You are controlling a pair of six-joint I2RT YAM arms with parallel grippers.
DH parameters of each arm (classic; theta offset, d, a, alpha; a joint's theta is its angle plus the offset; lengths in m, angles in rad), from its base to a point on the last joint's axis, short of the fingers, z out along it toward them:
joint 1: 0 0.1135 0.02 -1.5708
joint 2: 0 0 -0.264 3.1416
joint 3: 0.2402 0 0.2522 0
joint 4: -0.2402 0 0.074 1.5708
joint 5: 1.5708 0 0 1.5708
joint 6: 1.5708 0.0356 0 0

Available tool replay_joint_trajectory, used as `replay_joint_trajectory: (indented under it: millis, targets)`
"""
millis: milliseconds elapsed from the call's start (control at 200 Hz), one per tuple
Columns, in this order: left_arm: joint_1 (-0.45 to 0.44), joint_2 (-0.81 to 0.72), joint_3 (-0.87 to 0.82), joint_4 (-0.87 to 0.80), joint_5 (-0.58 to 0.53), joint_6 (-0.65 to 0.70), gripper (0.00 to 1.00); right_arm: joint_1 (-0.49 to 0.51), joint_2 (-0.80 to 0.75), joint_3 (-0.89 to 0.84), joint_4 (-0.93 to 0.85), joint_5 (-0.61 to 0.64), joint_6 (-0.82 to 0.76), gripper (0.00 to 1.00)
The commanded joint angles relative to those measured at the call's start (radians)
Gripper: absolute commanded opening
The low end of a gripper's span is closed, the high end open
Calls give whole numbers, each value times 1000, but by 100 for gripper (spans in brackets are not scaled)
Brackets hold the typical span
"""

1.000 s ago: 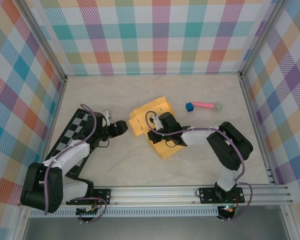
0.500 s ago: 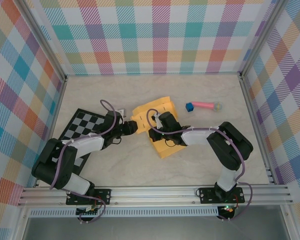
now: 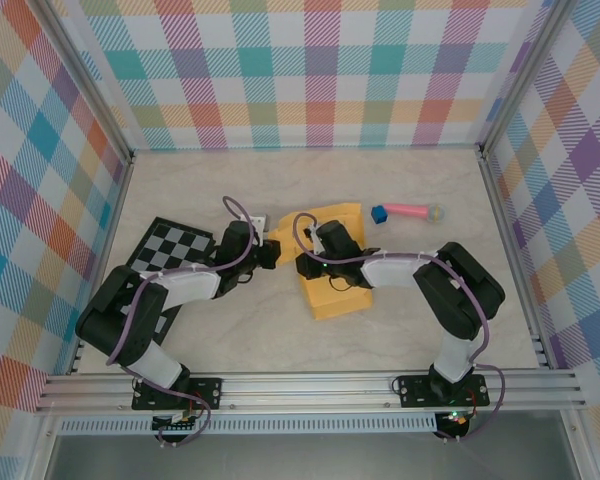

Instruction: Fold the paper box

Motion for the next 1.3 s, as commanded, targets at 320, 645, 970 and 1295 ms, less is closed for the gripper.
replay_joint_trajectory:
  millis: [320, 645, 970, 1295]
  targets:
    - [-22, 54, 41, 132, -17, 188, 0, -23, -15, 69, -255, 123, 70, 31]
    - [-45, 93, 33, 163, -28, 188, 0, -23, -1, 81, -342, 179, 62, 31]
    - [-64, 107, 41, 184, -47, 228, 1, -34, -143, 94, -357, 51, 32, 41]
    - [-66, 133, 45, 254, -68, 257, 1, -205, -205, 423, -945, -87, 369, 70]
